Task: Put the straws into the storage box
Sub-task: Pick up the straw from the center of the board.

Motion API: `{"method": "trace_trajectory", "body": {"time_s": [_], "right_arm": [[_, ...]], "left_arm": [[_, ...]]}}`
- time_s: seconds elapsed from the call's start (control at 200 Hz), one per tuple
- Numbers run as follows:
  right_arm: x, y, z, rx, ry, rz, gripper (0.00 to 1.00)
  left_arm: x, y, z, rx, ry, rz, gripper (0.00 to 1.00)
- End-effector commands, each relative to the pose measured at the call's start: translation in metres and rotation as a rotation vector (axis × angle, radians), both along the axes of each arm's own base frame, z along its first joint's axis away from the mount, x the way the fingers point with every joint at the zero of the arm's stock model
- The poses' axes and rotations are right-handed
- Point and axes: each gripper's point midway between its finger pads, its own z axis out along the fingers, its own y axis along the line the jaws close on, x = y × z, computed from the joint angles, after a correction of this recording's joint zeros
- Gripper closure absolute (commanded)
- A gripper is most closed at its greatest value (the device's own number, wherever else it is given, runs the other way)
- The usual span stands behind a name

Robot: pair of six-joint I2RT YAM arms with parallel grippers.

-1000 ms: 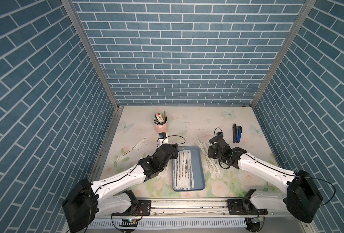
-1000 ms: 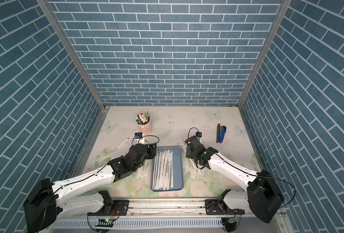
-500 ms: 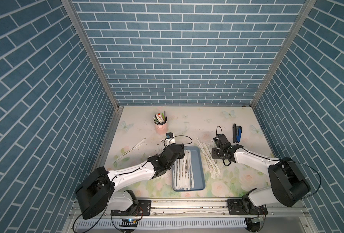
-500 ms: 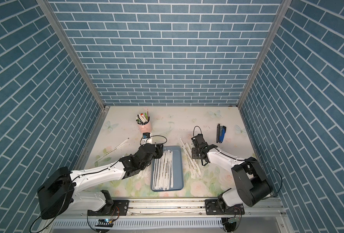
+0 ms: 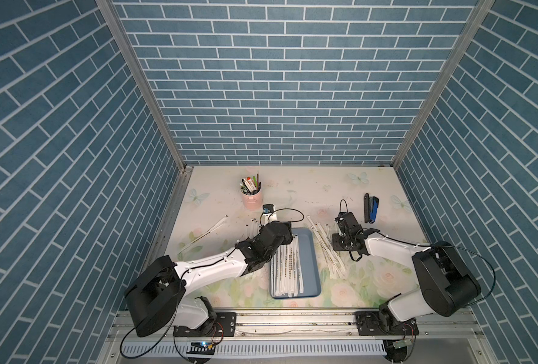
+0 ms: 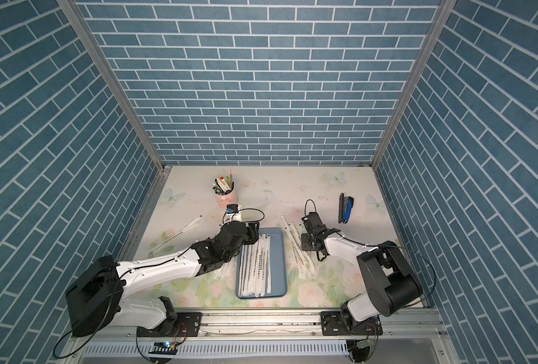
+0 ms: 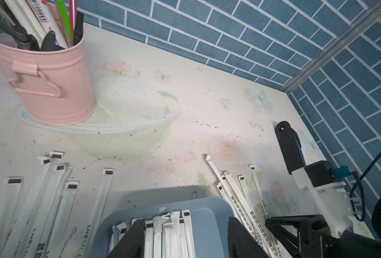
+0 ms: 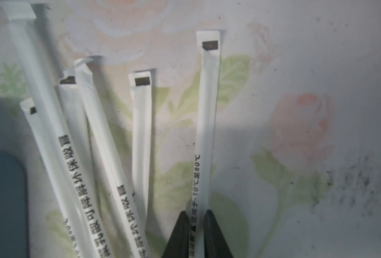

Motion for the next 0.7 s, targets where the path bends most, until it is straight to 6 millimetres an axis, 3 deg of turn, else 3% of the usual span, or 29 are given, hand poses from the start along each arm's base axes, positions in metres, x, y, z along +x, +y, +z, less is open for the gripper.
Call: {"method": "trace_trajectory", "body": {"time_s": [0.0,0.195,0.39,0.695], "right_arm": [[-0.008,-0.006,-0.006,-0.023,0.013,0.023,0.88],[-0.01,-0.014,0.01,-0.047,-0.029,0.015,0.94],[-0.001,-0.012,0.043,-0.019,-0.088,-0.003,0.95],[0.012,-0.023,0.092,-0.104,-0.181,-0.005,0.97]], "left_arm": [[0.003,-0.008,0.005,0.01,-0.012,-0.019,0.38],[0.009,-0.017,0.003,0.013,-0.02,-0.03,0.38],[0.015,-0.033,0.016,-0.003,-0.051,-0.068,0.38],[0.007,-0.031,0.022,-0.086,-0.097,-0.066,0.39]]}}
